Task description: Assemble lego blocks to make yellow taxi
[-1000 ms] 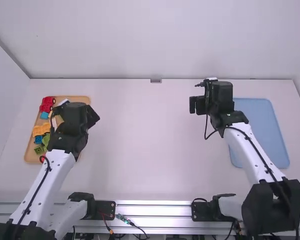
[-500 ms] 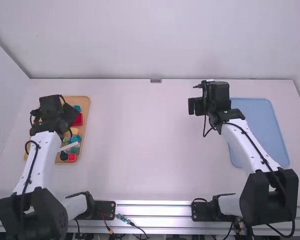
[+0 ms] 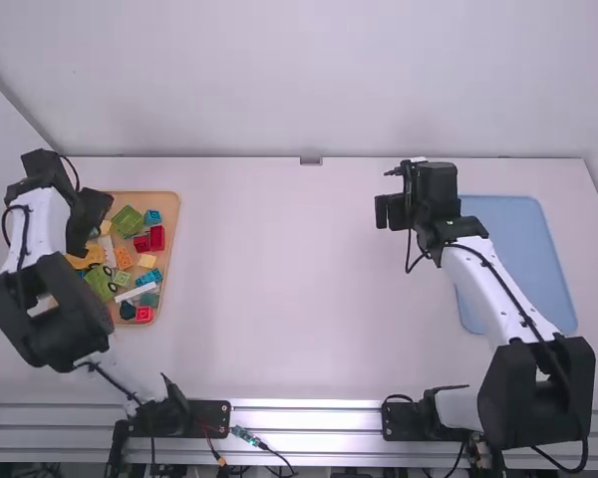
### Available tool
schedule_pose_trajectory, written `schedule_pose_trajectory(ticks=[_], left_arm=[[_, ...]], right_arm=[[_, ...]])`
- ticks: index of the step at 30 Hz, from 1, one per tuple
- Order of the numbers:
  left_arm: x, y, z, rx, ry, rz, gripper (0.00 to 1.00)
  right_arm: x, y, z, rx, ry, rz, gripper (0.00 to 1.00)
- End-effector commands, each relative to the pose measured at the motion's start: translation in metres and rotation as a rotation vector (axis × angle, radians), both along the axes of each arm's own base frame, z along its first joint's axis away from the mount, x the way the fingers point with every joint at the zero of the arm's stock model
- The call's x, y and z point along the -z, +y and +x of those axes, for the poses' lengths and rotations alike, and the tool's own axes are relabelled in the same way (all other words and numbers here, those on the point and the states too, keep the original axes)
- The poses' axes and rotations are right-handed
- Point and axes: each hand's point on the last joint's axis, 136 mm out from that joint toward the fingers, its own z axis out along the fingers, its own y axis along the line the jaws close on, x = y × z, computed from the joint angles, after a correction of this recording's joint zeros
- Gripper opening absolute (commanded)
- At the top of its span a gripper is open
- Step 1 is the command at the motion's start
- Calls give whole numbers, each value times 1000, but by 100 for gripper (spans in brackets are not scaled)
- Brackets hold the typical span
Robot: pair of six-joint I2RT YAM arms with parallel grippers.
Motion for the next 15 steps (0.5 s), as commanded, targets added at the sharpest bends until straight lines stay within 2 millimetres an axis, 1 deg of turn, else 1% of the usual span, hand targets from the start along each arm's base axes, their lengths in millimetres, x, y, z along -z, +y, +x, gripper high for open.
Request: schedule_pose_trajectory(ticks=[1, 3, 4, 5, 8, 11, 15], left_arm=[[7, 12, 5, -65, -5, -46, 99], [18, 26, -1, -181, 21, -50, 99], [22, 29, -2, -209, 21, -55, 100], [27, 32, -1, -208, 16, -62, 97], [36, 37, 1, -203, 8, -85, 99], [45, 47, -8, -251, 19, -86, 99], [55, 58, -12, -265, 7, -82, 100]], right_arm=[[-13, 3, 7, -8, -28, 4, 99], [-13, 3, 7, -9, -28, 4, 99], [-13, 3, 7, -8, -28, 4, 99], [-13, 3, 7, -9, -28, 4, 99], [-13, 3, 7, -9, -29, 4, 99], [-13, 3, 7, -8, -28, 4, 99], [-12, 3, 6, -9, -26, 4, 99]])
